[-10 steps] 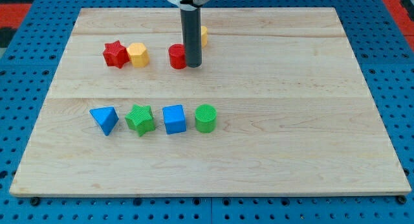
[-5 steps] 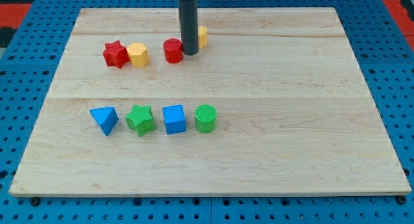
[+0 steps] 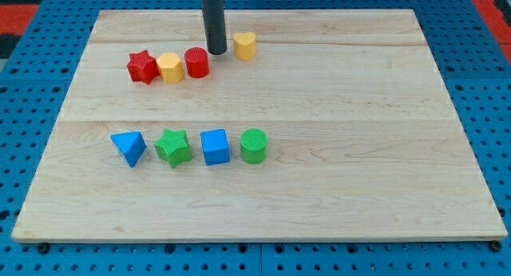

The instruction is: Move red circle to yellow hexagon

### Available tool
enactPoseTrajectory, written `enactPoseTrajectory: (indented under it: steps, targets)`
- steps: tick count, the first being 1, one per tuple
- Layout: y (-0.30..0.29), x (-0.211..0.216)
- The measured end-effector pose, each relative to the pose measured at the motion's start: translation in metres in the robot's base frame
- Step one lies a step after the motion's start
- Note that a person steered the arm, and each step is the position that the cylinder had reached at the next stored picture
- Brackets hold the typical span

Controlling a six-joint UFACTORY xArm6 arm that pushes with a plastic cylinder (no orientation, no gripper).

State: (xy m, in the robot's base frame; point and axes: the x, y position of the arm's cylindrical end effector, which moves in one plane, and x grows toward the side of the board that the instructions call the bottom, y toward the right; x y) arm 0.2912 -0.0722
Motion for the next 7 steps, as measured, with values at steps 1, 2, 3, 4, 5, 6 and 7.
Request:
enactPoseTrajectory:
  steps: [1,2,3,4,5,6,7]
  targets:
    - [-0.018,-0.004]
    - [-0.028,-0.003]
    - [-0.028,-0.001]
    - [-0.028,0.003]
    - [-0.028,0.004]
    - [-0.028,0.004]
    - [-0.028,0.008]
